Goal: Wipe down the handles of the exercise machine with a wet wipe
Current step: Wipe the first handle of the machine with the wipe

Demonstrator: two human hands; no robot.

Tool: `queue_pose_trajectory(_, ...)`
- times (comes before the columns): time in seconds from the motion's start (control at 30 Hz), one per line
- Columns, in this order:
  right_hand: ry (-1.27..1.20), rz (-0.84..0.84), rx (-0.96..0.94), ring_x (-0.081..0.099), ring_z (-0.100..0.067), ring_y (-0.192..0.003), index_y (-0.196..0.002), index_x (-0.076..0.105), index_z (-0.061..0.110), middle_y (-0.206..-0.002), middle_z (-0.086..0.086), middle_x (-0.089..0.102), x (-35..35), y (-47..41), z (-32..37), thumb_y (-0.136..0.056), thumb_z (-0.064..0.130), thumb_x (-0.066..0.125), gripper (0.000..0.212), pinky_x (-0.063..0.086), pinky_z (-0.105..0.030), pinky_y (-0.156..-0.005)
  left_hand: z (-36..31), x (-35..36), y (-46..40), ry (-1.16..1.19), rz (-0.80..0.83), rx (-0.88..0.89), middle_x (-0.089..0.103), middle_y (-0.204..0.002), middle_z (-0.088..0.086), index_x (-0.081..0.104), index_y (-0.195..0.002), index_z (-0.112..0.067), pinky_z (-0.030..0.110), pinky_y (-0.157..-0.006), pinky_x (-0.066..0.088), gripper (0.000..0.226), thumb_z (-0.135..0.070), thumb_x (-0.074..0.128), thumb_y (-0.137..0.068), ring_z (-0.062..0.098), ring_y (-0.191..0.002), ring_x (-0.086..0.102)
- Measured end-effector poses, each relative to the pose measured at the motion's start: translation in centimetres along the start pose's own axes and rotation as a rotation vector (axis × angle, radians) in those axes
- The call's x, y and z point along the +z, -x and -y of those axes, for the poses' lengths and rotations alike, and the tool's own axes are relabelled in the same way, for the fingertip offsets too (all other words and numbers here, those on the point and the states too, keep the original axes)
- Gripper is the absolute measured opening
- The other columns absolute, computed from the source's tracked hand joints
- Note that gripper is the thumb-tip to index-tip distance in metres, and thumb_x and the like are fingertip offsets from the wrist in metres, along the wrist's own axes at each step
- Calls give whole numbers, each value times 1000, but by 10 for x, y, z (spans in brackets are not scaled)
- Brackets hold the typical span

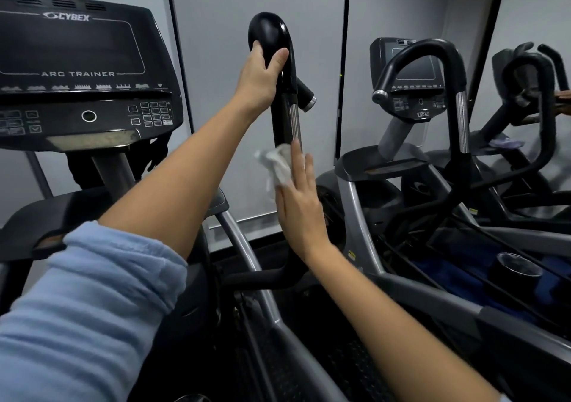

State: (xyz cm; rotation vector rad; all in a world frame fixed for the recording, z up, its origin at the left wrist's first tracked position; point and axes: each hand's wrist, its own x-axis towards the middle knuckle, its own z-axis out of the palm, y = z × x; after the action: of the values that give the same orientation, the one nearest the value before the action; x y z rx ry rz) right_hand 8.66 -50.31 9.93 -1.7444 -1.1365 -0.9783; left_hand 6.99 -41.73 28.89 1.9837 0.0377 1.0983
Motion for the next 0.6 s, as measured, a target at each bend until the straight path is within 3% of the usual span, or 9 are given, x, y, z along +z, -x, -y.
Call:
queue_pose_trajectory(0.07, 155, 66, 25, -5, -45, -142, -151, 7, 20, -157, -7, -13, 3, -38, 6, -87, -11, 48, 82, 34, -54, -108, -5, 0, 1, -105, 5, 3, 48, -138, 11, 16, -147, -6, 30, -109, 34, 66, -36, 43, -95, 24, -127, 46)
queue_pose_trajectory(0.13, 261, 118, 39, -13, -45, -142, -151, -5, 18, -155, -13, -21, 7, -49, 5, -87, -6, 43, 84, 24, -51, -115, -8, 2, 1, -227, -24, 12, 41, -143, 12, -1, -148, -5, 25, -104, 30, 69, -31, 38, -98, 24, -130, 40)
queue_pose_trajectory(0.23, 237, 104, -5, -12, -44, -142, -151, 1, 15, -155, -14, -21, 4, -5, 0, -83, -11, 42, 84, 23, -44, -114, -10, 8, 3, -321, -73, 44, 48, -125, 13, -4, -148, -5, 27, -96, 34, 67, -29, 34, -100, 21, -104, 45)
queue_pose_trajectory(0.33, 115, 67, -38, -19, -34, -143, -149, 9, 11, -154, -5, -23, 2, 41, -3, -83, -14, 45, 79, 18, -46, -115, -6, 6, 2, -321, -68, 50, 44, -112, 4, -4, -149, -6, 28, -99, 34, 69, -33, 38, -100, 15, -98, 39)
queue_pose_trajectory(0.4, 48, 67, -17, -23, -27, -142, -148, 10, 10, -154, -1, -23, 0, 26, -2, -90, -10, 41, 69, 20, -50, -115, -7, 3, 0, -331, -49, 33, 39, -109, 1, -3, -149, -7, 28, -102, 31, 71, -34, 40, -99, 10, -99, 32)
queue_pose_trajectory(0.5, -83, 120, 98, -7, -31, -145, -150, 8, 14, -156, -4, -20, -10, -35, 6, -98, 2, 34, 59, 41, -47, -103, -10, 0, -3, -290, -2, -1, 39, -142, 10, -2, -149, -7, 25, -108, 25, 73, -34, 43, -98, 18, -122, 40)
queue_pose_trajectory(0.6, -172, 97, 154, 35, -37, -130, -136, 30, 1, -147, -20, 23, -18, -78, 8, -98, 17, 33, 41, 43, -39, -83, -13, -2, -4, -267, 30, -41, 24, -154, 12, -3, -149, -7, 28, -113, 21, 76, -33, 46, -97, 24, -142, 24)
